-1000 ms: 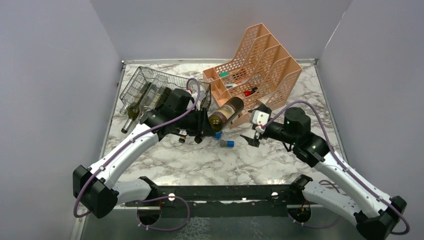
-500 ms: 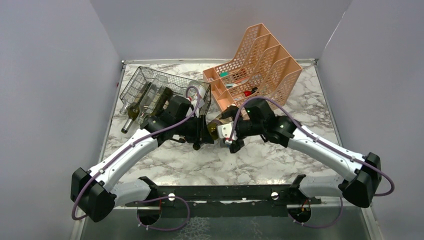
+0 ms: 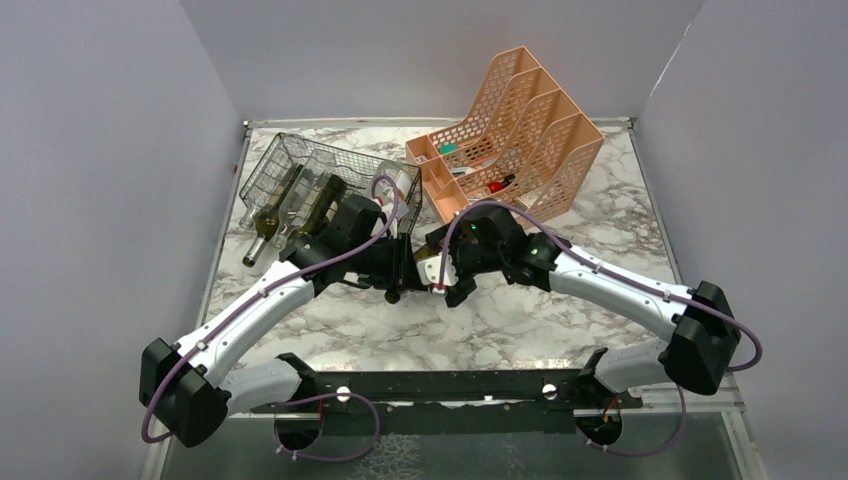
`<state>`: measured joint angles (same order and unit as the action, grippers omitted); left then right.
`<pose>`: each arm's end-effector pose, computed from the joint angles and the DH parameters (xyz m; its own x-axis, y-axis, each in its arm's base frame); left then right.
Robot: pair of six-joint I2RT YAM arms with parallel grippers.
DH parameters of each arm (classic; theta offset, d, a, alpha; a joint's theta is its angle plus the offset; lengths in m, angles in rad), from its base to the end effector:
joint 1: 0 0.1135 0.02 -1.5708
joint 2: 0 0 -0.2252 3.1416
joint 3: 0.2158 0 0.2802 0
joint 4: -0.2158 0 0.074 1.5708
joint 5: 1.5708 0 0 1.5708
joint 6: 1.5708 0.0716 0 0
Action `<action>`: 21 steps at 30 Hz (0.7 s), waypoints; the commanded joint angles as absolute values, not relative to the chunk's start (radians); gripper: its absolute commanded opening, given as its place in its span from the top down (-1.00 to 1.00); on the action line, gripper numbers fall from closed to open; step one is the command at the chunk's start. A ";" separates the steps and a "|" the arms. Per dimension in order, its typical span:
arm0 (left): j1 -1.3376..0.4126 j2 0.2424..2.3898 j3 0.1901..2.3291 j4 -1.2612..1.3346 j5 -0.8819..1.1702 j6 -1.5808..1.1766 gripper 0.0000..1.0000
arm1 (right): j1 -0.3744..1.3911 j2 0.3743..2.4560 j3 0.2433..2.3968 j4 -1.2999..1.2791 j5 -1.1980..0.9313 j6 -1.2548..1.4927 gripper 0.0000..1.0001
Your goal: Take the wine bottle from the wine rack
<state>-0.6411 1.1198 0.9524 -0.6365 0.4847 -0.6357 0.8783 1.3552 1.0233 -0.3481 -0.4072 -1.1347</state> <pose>0.2181 -0.2044 0.2308 -0.9324 0.0403 -0.3592 0.2917 0.6707 -0.6820 0.2073 0.2943 0.2132 0.6492 -0.5210 -0.5542 -0.7455 -0.2911 -0.5996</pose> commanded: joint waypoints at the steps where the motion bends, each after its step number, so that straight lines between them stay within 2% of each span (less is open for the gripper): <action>1: -0.646 1.082 0.970 -0.523 0.542 -0.630 1.00 | 0.890 1.385 1.009 -0.275 -0.367 -1.185 -1.00; 14: -0.646 1.095 0.971 -0.528 0.537 -0.644 0.96 | 0.895 1.406 0.973 -0.219 -0.323 -1.214 -0.90; 18: -0.646 1.104 0.981 -0.533 0.541 -0.640 0.91 | 0.895 1.398 0.970 -0.211 -0.347 -1.205 -0.77; 21: -0.646 1.106 0.987 -0.536 0.539 -0.641 0.83 | 0.895 1.397 0.985 -0.222 -0.358 -1.184 -0.61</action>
<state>-0.6418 1.1213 0.9524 -0.6373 0.4904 -0.6479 0.8875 1.4174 0.9810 -0.2340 -0.3424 -1.2045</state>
